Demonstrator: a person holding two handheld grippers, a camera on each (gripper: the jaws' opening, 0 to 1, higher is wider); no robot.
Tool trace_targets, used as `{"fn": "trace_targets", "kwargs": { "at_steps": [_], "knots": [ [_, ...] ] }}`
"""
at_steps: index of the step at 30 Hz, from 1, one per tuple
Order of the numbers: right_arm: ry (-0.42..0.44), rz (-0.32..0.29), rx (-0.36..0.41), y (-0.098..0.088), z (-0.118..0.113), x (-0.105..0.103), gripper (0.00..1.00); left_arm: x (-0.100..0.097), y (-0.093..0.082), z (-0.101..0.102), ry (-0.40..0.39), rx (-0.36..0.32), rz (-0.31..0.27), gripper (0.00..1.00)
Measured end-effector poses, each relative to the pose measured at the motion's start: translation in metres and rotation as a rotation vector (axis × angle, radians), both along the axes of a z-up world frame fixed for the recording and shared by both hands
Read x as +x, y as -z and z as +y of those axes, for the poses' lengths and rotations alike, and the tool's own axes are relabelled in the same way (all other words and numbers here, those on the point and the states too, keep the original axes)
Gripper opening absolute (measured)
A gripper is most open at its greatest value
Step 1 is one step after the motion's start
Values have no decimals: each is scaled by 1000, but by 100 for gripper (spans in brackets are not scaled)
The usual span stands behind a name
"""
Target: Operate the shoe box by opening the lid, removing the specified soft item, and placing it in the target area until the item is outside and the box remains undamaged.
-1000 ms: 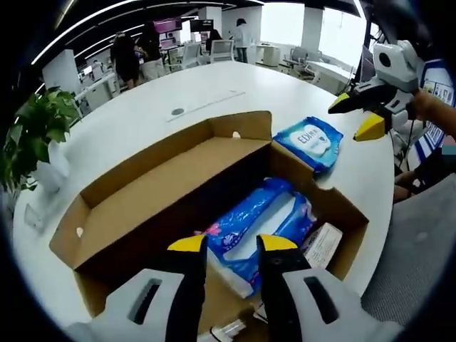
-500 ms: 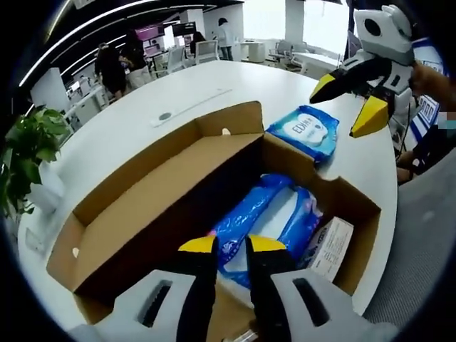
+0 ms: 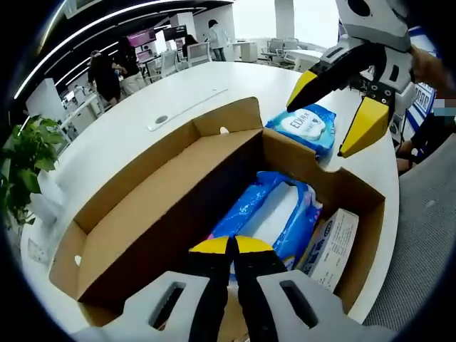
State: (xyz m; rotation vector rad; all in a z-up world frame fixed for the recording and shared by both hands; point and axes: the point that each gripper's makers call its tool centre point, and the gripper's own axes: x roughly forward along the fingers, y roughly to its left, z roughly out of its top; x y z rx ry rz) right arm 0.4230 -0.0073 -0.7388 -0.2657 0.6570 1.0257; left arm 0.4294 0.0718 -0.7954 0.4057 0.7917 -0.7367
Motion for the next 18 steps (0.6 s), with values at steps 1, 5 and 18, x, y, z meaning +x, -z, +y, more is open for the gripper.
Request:
{"fn": "trace_targets", "kwargs": {
  "at_steps": [1,5,18],
  "knots": [
    [-4,-1,-1,1,2,0,38,0,-1,0,2,-1,-3,0],
    [-22,2,-5,5,13,2,34,2,-2,2,16,13,-18,0],
    [-72,-11,-74,26,32,4,21,1,-15,0,6,-16,-33,0]
  ]
}}
